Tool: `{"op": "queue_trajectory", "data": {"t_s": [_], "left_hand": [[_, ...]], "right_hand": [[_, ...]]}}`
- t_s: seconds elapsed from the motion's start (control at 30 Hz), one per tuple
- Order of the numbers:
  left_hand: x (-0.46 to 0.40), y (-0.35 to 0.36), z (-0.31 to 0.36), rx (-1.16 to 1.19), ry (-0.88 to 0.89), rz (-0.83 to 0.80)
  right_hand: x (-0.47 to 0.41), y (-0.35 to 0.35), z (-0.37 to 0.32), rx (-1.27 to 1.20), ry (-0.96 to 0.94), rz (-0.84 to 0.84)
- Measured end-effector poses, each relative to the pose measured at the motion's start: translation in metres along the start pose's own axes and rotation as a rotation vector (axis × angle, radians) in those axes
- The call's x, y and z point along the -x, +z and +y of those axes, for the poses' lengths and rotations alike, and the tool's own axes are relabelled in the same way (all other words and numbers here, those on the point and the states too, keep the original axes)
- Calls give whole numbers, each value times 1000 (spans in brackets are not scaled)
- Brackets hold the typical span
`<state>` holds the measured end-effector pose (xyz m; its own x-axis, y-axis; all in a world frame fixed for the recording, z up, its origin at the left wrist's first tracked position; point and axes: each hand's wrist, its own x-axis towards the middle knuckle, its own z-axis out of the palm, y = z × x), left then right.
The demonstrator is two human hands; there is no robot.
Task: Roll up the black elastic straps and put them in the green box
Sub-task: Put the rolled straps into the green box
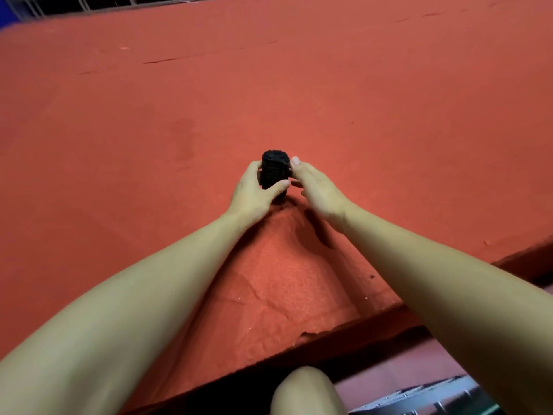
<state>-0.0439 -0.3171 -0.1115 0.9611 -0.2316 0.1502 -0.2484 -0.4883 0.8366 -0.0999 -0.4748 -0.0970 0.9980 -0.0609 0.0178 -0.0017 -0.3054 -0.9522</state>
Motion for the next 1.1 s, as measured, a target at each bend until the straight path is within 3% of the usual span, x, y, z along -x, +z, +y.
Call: {"op": "queue_trajectory", "data": {"t_s": [0.13,0.43,0.73,0.9,0.97,1.1], "left_hand": [[46,-1,28,20,48,-105],[178,44,81,-111,207,-432],[285,106,102,-175,333,-676],[310,131,103,-329,462,-833],[312,133,97,-376,542,-838],[313,133,83,-337,517,-797]], "right_hand": [[53,-29,-17,49,-29,31],[213,-89,-32,616,18,-41],[354,-119,-10,734,216,-82],[400,-126,14,778,257,-47],[415,-124,28,792,301,-50],[432,-110,58,826,356,-120]]}}
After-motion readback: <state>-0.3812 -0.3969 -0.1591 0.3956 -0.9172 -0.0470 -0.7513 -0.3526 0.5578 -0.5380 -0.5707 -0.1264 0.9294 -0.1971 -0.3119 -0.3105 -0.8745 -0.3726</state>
